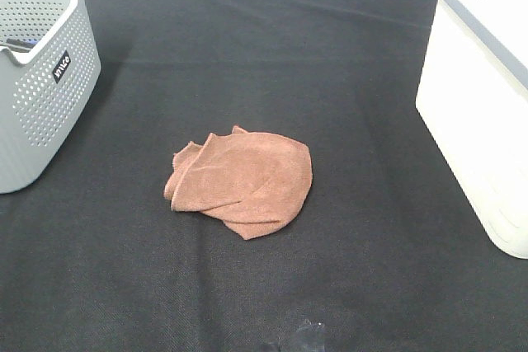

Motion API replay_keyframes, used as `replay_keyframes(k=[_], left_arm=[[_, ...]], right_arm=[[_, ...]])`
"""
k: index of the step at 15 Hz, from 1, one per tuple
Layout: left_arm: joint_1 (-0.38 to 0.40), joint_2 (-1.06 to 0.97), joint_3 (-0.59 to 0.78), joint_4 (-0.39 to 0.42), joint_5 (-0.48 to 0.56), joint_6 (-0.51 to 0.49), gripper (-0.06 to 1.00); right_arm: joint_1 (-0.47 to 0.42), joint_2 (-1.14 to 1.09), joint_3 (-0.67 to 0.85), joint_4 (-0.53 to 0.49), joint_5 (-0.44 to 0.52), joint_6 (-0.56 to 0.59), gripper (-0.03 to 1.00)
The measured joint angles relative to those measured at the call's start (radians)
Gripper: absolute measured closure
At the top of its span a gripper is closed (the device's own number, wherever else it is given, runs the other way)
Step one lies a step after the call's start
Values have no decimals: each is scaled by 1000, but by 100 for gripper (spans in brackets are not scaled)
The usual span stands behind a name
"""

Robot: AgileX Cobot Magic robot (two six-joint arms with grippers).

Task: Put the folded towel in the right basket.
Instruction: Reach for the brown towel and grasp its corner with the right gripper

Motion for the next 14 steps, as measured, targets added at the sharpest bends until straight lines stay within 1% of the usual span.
replay_keyframes(k=[2,3,4,5,6,8,9,11,13,14], left_arm=[[0,0,0,0,0,0,-5],[0,0,0,0,0,0,-5],[0,0,0,0,0,0,-5],[0,0,0,0,0,0,-5],[0,0,0,0,0,0,-5],[0,0,0,0,0,0,-5],[0,0,0,0,0,0,-5],[0,0,0,0,0,0,-5],[0,0,0,0,0,0,-5],[0,0,0,0,0,0,-5]], right_arm=[[0,0,-3,0,3,0,12],[0,10,-25,11,46,3,12],[0,123,-102,52,114,4,12],[0,227,-177,93,120,17,12],[0,334,-247,164,120,34,12],[0,540,-376,311,119,30,12],[0,633,-416,358,118,20,12],[0,795,-459,437,116,-20,12],[0,884,-462,485,115,-32,12],[0,921,-462,526,112,-53,12]])
